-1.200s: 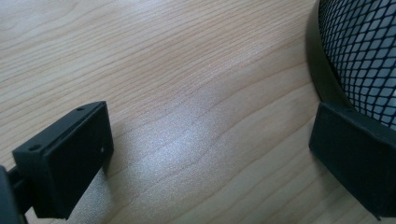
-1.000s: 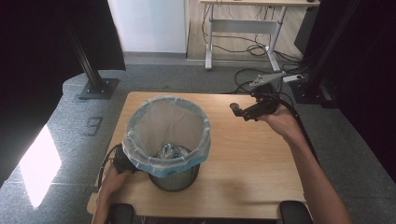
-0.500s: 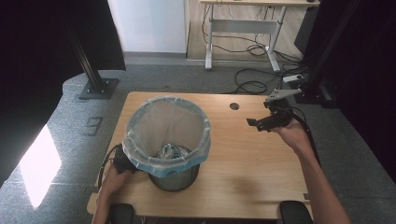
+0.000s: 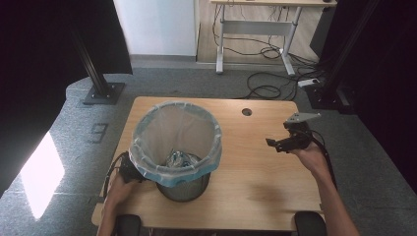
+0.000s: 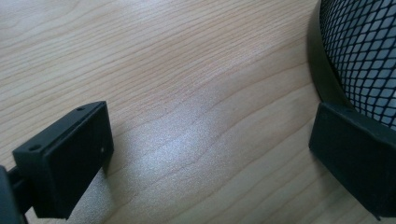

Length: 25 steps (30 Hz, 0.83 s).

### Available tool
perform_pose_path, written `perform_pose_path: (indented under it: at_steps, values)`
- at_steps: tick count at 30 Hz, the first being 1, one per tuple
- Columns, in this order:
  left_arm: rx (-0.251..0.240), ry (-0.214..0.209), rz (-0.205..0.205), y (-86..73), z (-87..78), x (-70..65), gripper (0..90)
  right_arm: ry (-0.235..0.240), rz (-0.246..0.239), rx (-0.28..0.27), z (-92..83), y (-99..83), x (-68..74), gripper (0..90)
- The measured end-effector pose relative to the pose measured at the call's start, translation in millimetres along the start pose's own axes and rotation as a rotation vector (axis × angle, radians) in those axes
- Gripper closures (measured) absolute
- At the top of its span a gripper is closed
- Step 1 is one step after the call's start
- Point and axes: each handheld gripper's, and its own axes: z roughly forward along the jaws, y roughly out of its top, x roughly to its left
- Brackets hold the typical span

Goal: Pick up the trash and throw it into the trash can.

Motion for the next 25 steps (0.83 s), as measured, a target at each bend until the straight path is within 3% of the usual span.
perform_pose_path:
  at_steps: [25]
  values:
    - [-0.001, 0.003, -0.001, 0.0, 0.1, -0.3, 0.0, -0.043, 0.057, 0.097, 45.9, -124.2, 12.0, 0.0]
